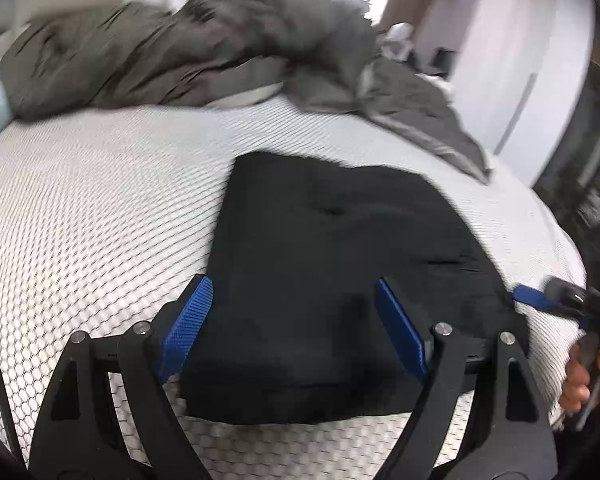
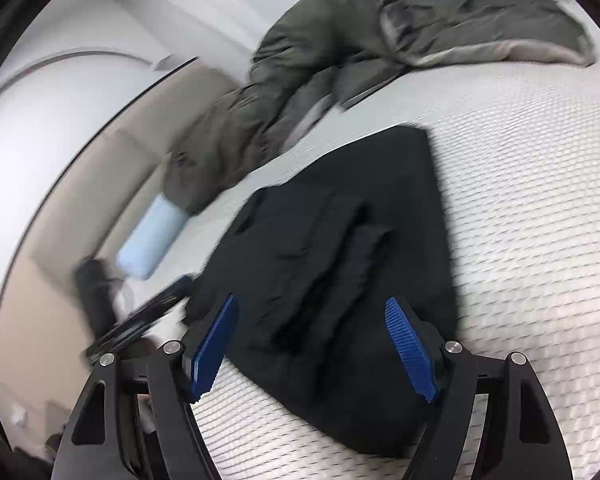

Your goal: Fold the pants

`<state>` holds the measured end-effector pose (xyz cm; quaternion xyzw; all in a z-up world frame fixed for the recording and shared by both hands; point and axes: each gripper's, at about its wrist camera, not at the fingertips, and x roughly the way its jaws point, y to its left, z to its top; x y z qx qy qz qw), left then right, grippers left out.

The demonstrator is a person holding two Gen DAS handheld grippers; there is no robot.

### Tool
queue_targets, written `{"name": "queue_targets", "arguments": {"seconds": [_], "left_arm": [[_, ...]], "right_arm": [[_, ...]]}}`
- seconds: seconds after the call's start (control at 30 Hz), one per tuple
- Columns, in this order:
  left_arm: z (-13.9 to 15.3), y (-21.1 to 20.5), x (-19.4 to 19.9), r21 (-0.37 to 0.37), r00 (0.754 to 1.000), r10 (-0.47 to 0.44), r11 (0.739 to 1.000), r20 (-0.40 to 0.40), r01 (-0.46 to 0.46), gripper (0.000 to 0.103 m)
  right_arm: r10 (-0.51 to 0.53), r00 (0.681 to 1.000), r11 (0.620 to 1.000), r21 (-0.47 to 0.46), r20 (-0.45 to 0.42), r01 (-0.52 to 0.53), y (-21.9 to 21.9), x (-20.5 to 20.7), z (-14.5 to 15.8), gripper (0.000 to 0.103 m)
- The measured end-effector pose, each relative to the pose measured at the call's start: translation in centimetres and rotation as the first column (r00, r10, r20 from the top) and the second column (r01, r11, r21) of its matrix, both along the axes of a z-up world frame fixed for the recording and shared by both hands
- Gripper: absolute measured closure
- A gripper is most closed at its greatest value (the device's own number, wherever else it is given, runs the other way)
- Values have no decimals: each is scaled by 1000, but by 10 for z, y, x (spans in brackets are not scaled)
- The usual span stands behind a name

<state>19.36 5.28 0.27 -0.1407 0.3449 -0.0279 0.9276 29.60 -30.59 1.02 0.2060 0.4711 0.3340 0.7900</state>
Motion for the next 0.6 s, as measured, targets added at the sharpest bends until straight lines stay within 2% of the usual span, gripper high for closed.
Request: {"name": "queue_targets", "arguments": {"seconds": [0.1,0.2,0.3,0.4,0.43,0.47,0.53,0.57,0.6], "left_arm": [[-9,13,-3,-26,999,21,999,-25,-22,23],[-11,17,-5,-6,999,28,1000,-22,-28,23],[-13,18,-3,21,998,44,999,-45,-43,23],[-16,21,1,23,996,57,998,-70,-56,23],[-16,20,2,27,995,61,998,-74,-59,23],[-17,20,2,27,995,63,998,-75,-61,23],[-16,22,0,16,995,69,998,-70,-68,23],[-15,23,0,8,995,72,997,-64,-71,23],[-12,25,-2,-4,996,74,997,-52,-74,23]], "right_arm": [[47,999,997,64,-29,-45,10,-1,-5,34],[93,995,990,106,-26,-90,20,-3,-4,41],[107,994,993,52,-33,-106,34,-5,-10,41],[96,992,995,17,-87,-95,45,4,-26,41],[94,991,996,12,-98,-93,47,6,-30,44],[89,991,996,7,-99,-89,50,9,-33,48],[58,995,998,-24,-78,-60,53,13,-33,80],[43,997,998,-51,-60,-46,54,13,-32,87],[41,998,997,-57,-42,-43,54,12,-29,90]]}}
